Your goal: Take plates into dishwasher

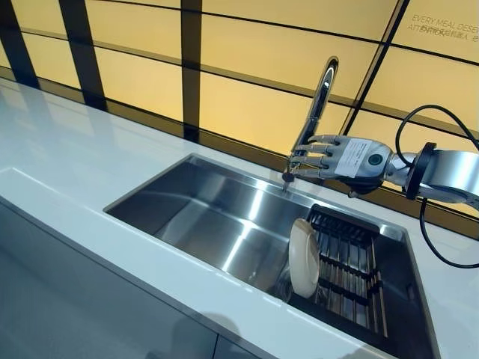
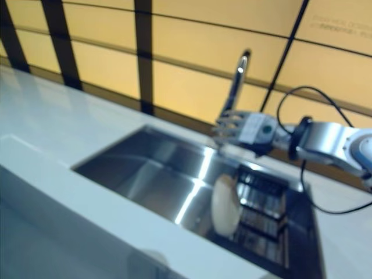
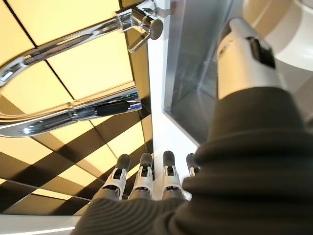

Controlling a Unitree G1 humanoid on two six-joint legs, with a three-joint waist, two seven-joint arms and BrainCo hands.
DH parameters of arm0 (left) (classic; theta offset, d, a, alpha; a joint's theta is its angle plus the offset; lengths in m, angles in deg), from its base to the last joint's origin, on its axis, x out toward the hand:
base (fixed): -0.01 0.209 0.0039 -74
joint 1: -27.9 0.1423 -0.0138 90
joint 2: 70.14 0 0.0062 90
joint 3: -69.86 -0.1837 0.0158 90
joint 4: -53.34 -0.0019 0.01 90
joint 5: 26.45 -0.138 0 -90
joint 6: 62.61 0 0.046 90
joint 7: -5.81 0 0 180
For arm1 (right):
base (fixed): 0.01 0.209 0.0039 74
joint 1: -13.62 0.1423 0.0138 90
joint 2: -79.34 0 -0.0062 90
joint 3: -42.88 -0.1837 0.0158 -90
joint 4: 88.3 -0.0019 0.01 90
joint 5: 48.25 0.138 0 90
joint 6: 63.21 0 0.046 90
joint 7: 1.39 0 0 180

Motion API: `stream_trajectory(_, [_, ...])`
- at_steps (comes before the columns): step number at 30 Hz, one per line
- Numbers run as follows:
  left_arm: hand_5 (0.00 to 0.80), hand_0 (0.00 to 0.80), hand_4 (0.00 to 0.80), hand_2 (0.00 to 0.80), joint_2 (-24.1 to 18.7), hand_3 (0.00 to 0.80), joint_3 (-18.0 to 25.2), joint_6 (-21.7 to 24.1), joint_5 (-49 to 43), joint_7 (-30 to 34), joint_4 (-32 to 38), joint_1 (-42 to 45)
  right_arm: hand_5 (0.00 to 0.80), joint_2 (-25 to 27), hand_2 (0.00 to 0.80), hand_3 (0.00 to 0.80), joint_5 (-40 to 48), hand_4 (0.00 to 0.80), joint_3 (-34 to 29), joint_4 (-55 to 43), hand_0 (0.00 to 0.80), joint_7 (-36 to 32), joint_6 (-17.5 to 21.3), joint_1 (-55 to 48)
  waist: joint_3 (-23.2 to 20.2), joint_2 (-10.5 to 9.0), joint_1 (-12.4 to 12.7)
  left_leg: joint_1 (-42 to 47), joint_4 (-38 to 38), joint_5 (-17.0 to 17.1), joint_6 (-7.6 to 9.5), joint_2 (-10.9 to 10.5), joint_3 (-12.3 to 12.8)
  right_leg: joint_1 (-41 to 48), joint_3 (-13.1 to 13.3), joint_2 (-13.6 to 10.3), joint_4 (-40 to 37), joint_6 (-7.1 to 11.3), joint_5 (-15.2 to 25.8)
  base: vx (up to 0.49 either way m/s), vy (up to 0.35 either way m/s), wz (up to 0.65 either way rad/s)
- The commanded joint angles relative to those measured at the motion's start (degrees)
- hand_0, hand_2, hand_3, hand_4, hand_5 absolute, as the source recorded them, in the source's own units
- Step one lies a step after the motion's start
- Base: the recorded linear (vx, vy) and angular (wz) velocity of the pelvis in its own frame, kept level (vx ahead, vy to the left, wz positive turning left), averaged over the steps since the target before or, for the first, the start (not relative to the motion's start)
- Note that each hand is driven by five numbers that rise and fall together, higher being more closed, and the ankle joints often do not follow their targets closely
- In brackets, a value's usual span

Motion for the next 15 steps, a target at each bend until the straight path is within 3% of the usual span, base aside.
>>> stream_trajectory(1, [0.000,0.000,0.000,0.000,-1.61,0.000,-3.01,1.35,-0.86,-0.12,-0.61,-2.43,0.000,-1.13,0.000,0.000,0.45,0.000,5.81,2.98,0.000,-2.71,0.14,7.59,-1.48,-0.88,1.36,-2.37,-1.01,2.78,-0.62,1.25,3.36,2.19,-1.26,-1.37,1.56,2.11,-3.33,0.009,0.017,0.03])
stream_trajectory(15, [0.000,0.000,0.000,0.000,-1.44,0.000,-3.27,1.82,-0.67,-0.03,-1.23,-2.90,0.000,-4.61,0.000,0.000,2.36,0.000,5.93,2.89,0.000,-6.53,0.42,5.34,-1.05,-0.96,2.24,-2.20,-1.14,2.70,-0.37,0.92,2.71,2.54,-2.15,-1.39,1.81,2.01,-3.60,0.001,0.002,0.01])
